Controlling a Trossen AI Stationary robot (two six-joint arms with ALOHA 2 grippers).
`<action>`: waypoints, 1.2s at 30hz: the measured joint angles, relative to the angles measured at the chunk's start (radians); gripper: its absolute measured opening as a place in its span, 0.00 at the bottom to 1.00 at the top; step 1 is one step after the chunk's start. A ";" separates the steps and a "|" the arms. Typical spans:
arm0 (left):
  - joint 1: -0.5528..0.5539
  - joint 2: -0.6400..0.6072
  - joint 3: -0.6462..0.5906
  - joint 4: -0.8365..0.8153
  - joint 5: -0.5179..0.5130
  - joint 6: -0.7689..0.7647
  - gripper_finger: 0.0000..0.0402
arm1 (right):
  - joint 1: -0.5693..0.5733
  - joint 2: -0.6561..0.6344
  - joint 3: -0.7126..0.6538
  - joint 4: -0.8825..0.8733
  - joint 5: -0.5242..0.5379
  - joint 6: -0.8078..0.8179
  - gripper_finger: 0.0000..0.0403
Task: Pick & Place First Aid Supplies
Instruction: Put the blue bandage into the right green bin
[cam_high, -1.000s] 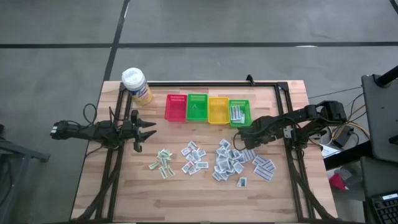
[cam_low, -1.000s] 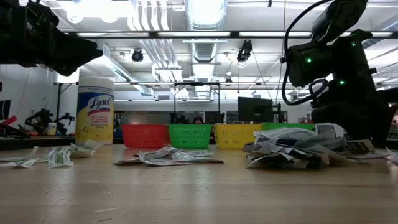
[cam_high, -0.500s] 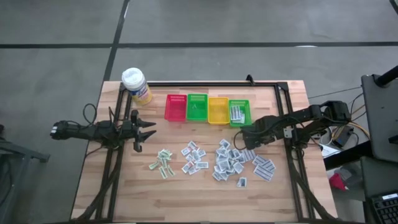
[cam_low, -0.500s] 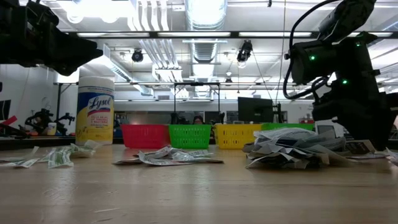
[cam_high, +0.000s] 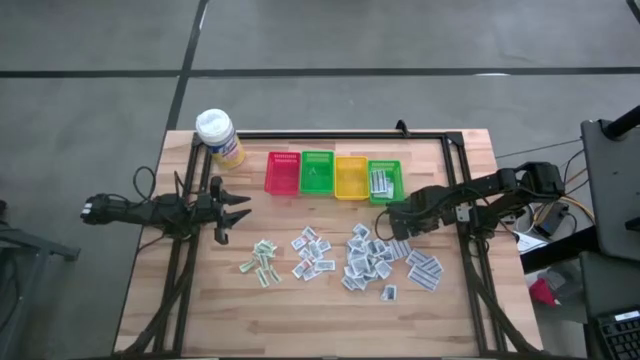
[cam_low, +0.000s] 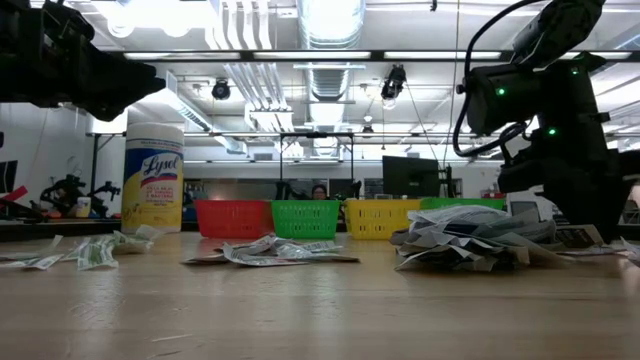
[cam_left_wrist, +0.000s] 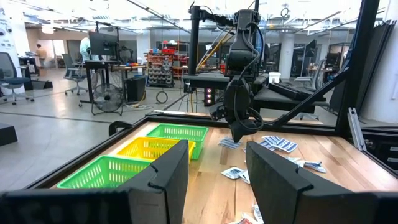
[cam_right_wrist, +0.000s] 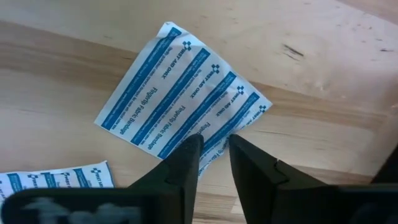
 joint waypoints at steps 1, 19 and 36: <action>0.000 0.000 0.000 0.000 0.000 0.000 0.39 | 0.000 0.000 0.000 0.002 -0.001 0.000 0.20; 0.000 0.000 0.000 0.000 0.000 -0.015 0.39 | 0.002 -0.090 0.030 -0.077 -0.018 -0.010 0.02; 0.000 0.000 0.000 -0.001 0.000 -0.006 0.39 | 0.001 -0.530 0.107 0.098 0.002 -0.206 0.02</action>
